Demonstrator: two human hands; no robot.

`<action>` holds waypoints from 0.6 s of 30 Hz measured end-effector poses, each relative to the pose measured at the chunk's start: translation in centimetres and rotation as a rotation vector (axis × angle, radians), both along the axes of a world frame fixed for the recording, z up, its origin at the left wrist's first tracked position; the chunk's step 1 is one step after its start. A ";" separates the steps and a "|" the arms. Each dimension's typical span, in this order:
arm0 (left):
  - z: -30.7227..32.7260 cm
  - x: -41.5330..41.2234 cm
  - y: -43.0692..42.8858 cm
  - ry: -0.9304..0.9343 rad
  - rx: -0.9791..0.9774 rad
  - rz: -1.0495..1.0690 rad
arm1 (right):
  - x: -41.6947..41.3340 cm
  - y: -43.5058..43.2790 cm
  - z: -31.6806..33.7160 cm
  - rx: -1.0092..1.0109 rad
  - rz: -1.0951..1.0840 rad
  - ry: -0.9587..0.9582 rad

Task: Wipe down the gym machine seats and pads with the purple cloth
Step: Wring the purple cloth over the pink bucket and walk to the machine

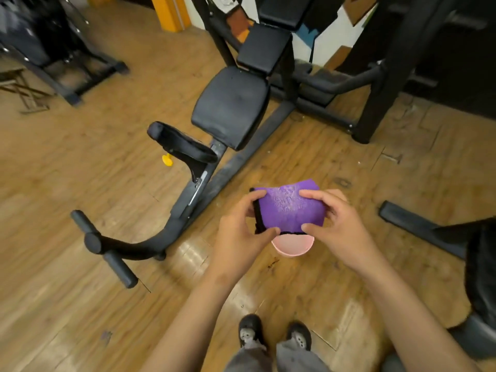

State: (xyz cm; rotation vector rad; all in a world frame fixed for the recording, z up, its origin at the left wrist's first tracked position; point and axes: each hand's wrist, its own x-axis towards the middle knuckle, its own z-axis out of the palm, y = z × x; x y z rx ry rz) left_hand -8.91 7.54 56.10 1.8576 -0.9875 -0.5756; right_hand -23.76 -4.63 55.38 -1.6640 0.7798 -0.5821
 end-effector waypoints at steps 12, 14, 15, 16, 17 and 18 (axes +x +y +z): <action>-0.8 -1.3 3.0 -0.120 0.232 -0.176 | -3.6 3.7 -1.8 -0.260 0.000 0.314; -0.7 -0.9 2.6 -0.006 0.272 -0.178 | -3.7 3.5 -0.8 -0.210 -0.010 0.255; -0.6 -0.9 2.4 0.112 0.274 -0.173 | -3.7 3.4 -0.3 -0.095 -0.009 0.199; -0.5 -0.9 2.2 0.253 0.259 -0.159 | -3.6 3.3 0.2 0.050 0.000 0.132; -0.5 -1.0 2.0 0.387 0.242 -0.137 | -3.5 3.3 0.5 0.204 -0.007 0.064; -0.4 -1.2 1.7 0.502 0.227 -0.108 | -3.3 3.4 0.7 0.345 -0.032 0.012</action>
